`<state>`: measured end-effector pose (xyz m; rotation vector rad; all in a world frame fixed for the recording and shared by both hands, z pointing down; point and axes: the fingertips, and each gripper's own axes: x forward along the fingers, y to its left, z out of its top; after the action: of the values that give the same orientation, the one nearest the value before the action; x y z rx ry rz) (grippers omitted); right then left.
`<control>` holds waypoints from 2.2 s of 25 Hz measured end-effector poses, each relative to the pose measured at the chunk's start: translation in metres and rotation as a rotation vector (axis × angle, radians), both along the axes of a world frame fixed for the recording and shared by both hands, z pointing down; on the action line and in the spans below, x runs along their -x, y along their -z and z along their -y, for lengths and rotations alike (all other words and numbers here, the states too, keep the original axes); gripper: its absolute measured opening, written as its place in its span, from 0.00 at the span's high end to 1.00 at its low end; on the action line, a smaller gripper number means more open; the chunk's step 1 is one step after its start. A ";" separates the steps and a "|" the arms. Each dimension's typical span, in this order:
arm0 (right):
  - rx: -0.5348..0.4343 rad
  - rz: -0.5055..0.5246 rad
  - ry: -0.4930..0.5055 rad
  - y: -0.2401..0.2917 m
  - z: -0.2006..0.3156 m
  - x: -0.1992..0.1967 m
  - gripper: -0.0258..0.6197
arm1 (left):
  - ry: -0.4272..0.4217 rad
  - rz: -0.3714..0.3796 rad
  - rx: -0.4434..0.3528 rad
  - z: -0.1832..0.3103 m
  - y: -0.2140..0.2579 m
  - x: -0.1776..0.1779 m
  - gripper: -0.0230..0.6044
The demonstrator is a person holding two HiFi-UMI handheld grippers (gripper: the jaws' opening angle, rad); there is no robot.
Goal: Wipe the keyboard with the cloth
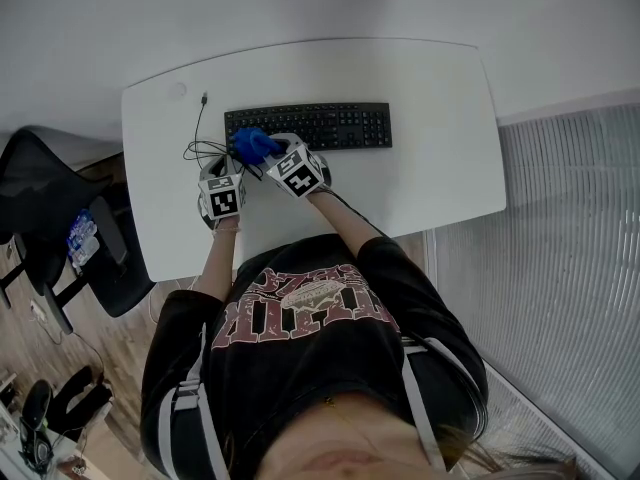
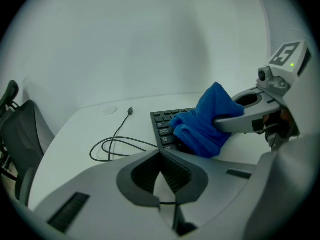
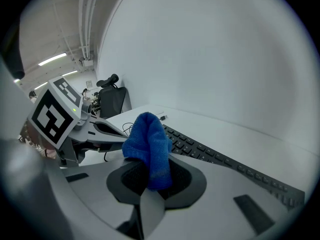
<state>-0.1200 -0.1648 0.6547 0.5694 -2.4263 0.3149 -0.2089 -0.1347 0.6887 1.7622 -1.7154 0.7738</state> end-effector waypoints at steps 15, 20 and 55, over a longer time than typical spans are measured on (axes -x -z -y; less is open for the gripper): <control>-0.006 -0.008 -0.076 -0.003 0.008 -0.034 0.86 | 0.010 0.005 -0.004 -0.001 0.000 0.000 0.91; -0.001 -0.009 -0.117 -0.005 0.012 -0.051 0.86 | 0.010 0.006 0.000 -0.002 -0.001 0.001 0.91; 0.004 -0.052 -0.303 -0.009 0.030 -0.145 0.86 | -0.001 0.023 -0.026 0.001 0.008 0.000 0.91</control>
<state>0.0252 -0.1944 0.6638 0.9335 -2.2870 0.4245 -0.2088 -0.1360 0.6806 1.7782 -1.7471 0.7791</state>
